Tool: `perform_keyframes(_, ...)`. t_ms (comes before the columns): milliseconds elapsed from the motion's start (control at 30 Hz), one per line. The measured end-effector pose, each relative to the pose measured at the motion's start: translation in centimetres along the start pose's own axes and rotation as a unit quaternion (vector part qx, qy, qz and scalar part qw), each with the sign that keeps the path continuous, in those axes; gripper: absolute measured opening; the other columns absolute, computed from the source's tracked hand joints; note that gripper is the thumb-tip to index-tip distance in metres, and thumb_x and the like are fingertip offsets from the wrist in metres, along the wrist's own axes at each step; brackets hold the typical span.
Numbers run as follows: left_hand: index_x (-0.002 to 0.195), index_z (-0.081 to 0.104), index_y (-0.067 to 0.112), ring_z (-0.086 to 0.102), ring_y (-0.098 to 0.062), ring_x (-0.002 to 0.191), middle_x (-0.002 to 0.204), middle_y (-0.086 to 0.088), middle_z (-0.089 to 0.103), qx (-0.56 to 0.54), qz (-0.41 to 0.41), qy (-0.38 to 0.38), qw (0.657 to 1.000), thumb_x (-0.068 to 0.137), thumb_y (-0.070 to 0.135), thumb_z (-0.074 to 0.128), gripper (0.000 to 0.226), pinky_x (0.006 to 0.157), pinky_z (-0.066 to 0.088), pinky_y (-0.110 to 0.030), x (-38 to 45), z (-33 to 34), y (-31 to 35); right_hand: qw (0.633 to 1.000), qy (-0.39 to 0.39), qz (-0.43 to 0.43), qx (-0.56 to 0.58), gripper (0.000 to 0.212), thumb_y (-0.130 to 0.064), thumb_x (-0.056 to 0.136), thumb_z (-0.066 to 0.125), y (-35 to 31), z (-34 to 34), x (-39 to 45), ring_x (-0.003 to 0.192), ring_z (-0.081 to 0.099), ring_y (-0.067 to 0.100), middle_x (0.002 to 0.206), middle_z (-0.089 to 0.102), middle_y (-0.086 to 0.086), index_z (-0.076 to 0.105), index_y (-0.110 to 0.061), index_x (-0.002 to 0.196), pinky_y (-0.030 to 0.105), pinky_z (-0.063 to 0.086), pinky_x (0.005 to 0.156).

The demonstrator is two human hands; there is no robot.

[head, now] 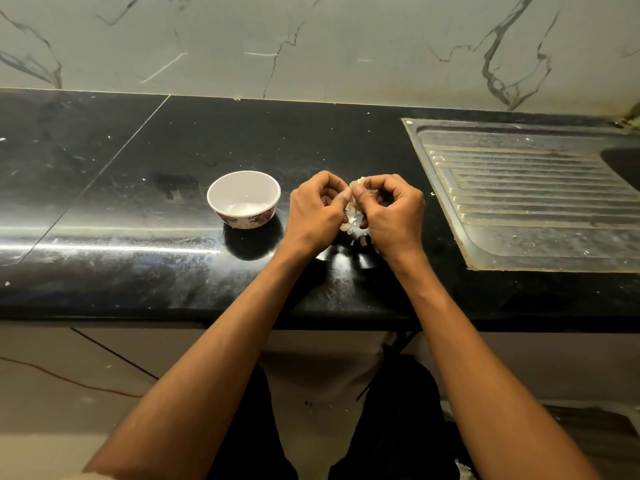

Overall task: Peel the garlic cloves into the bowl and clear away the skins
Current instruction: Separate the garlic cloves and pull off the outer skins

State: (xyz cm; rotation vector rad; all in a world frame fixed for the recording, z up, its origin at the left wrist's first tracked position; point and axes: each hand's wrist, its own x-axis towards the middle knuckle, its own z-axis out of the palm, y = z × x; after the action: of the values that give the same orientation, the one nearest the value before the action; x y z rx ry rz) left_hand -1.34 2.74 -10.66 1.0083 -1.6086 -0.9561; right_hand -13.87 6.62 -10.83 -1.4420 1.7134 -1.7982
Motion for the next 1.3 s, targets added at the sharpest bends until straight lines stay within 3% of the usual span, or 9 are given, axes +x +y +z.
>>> perform_keyframes(133,0.099,0.071,0.006,0.067,-0.012,0.065,0.081,-0.013,0.074,-0.011,0.009,-0.035,0.999,0.098,0.014,0.065,0.011,0.065,0.057,-0.029,0.1,-0.2,-0.1,0.997,-0.029,0.044,0.062,0.011,-0.009,0.090,0.078,0.0,0.0,0.0,0.052,0.066,0.022,0.074,0.071,0.004,0.071,-0.014,0.083,0.039,0.057,0.050)
perform_keyframes(333,0.104,0.069,0.005,0.066,-0.030,0.067,0.077,-0.012,0.072,-0.108,-0.011,-0.074,0.991,0.094,0.022,0.064,0.020,0.063,0.056,-0.039,0.1,-0.4,-0.3,0.994,-0.046,0.051,0.087,0.015,-0.009,0.099,0.068,0.0,0.1,0.0,0.051,0.064,0.026,0.071,0.068,0.010,0.062,-0.015,0.086,0.040,0.055,0.047)
perform_keyframes(533,0.105,0.070,0.001,0.068,-0.023,0.074,0.095,-0.015,0.075,-0.122,-0.002,-0.060,0.991,0.097,0.004,0.066,0.009,0.066,0.056,-0.038,0.2,-0.4,-0.4,0.998,-0.035,-0.010,-0.051,0.016,-0.022,0.101,0.066,-0.1,0.2,-0.2,0.061,0.052,-0.003,0.071,0.056,-0.008,0.059,-0.012,0.090,0.011,0.040,0.056)
perform_keyframes(733,0.110,0.074,-0.003,0.067,-0.009,0.068,0.089,-0.011,0.075,-0.133,-0.010,-0.056,0.990,0.093,-0.009,0.064,0.020,0.067,0.055,-0.022,0.0,-0.4,-0.1,0.994,-0.051,-0.010,-0.101,0.037,-0.032,0.104,0.061,-0.1,0.0,0.0,0.053,0.046,0.001,0.060,0.048,-0.008,0.055,-0.009,0.075,0.014,0.033,0.051)
perform_keyframes(867,0.107,0.074,-0.004,0.065,-0.013,0.066,0.080,-0.014,0.073,-0.153,-0.035,-0.053,0.986,0.095,-0.003,0.066,0.015,0.064,0.054,-0.022,0.1,-0.4,-0.2,0.993,-0.064,-0.035,-0.093,0.048,-0.033,0.106,0.057,0.0,0.1,-0.2,0.055,0.055,0.010,0.057,0.059,-0.004,0.064,-0.003,0.069,0.020,0.035,0.049)
perform_keyframes(1000,0.110,0.073,-0.005,0.064,-0.016,0.064,0.080,-0.020,0.071,-0.176,-0.050,-0.063,0.981,0.095,0.001,0.067,0.017,0.064,0.056,-0.024,0.1,-0.8,-0.2,0.994,-0.066,-0.048,-0.067,0.049,-0.027,0.104,0.062,0.2,0.2,0.0,0.048,0.044,0.008,0.052,0.051,-0.006,0.056,-0.009,0.059,0.024,0.032,0.046)
perform_keyframes(1133,0.112,0.073,-0.007,0.068,-0.010,0.063,0.090,-0.021,0.074,-0.161,-0.027,-0.071,0.984,0.092,-0.009,0.066,0.021,0.066,0.058,-0.022,0.1,-0.9,-0.2,0.996,-0.073,-0.035,-0.040,0.050,-0.027,0.100,0.065,0.7,0.1,0.2,0.048,0.048,0.017,0.053,0.058,0.011,0.060,0.000,0.059,0.040,0.038,0.045)
perform_keyframes(1200,0.111,0.073,-0.007,0.067,-0.007,0.061,0.095,-0.025,0.072,-0.147,-0.015,-0.068,0.987,0.091,-0.011,0.066,0.022,0.065,0.056,-0.019,0.0,-0.9,0.0,0.996,-0.071,-0.038,-0.037,0.049,-0.026,0.098,0.066,0.8,0.2,0.2,0.047,0.047,0.015,0.051,0.057,0.009,0.059,0.000,0.057,0.039,0.038,0.044)
perform_keyframes(1300,0.105,0.076,0.001,0.063,-0.006,0.058,0.080,-0.010,0.073,-0.141,-0.021,-0.070,0.987,0.093,-0.006,0.068,0.016,0.063,0.055,-0.019,-0.1,-0.8,0.1,0.992,-0.052,-0.073,-0.089,0.049,-0.025,0.097,0.065,0.8,0.2,0.1,0.043,0.039,0.006,0.047,0.045,-0.010,0.053,-0.007,0.053,0.025,0.028,0.044)
